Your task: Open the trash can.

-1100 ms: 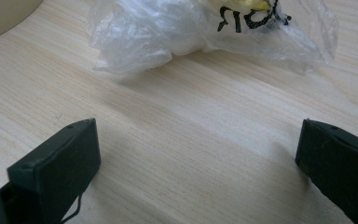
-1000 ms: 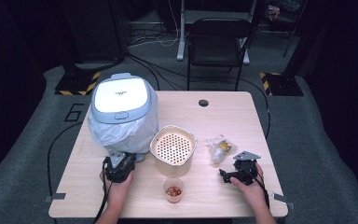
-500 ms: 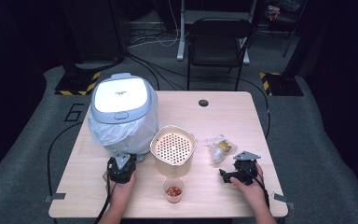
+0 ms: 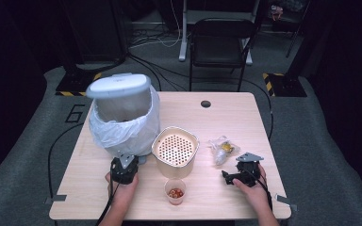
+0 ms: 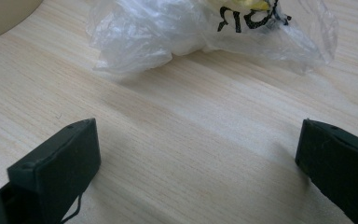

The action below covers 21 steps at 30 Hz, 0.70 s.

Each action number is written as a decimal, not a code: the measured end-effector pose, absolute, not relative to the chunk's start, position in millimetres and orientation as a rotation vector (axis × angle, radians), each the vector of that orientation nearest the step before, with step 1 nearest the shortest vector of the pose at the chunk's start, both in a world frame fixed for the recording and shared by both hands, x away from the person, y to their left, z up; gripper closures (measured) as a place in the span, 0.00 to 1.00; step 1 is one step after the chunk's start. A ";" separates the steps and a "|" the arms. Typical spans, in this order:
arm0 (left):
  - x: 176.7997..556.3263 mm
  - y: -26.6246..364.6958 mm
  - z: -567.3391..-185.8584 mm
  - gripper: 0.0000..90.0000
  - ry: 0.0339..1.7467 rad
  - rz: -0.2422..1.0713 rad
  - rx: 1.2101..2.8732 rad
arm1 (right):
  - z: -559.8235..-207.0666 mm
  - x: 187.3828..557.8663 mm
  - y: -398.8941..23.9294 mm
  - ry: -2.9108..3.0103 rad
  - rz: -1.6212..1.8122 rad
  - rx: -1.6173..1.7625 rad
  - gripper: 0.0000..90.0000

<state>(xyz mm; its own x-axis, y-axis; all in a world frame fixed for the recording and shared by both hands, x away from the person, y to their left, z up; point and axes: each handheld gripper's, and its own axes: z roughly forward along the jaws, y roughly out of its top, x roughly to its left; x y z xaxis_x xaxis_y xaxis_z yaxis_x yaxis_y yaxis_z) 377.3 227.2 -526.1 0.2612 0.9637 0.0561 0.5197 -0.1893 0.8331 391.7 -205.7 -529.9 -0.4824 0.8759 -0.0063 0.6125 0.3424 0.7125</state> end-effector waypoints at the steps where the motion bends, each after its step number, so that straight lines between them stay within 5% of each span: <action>1: 378.1 226.8 -526.6 0.94 1.349 0.797 1.818 | -530.0 391.7 -205.8 2.223 0.926 1.308 0.00; 21: 378.7 225.8 -526.6 0.95 1.354 0.803 1.828 | -529.6 390.9 -203.2 2.213 0.931 1.327 0.00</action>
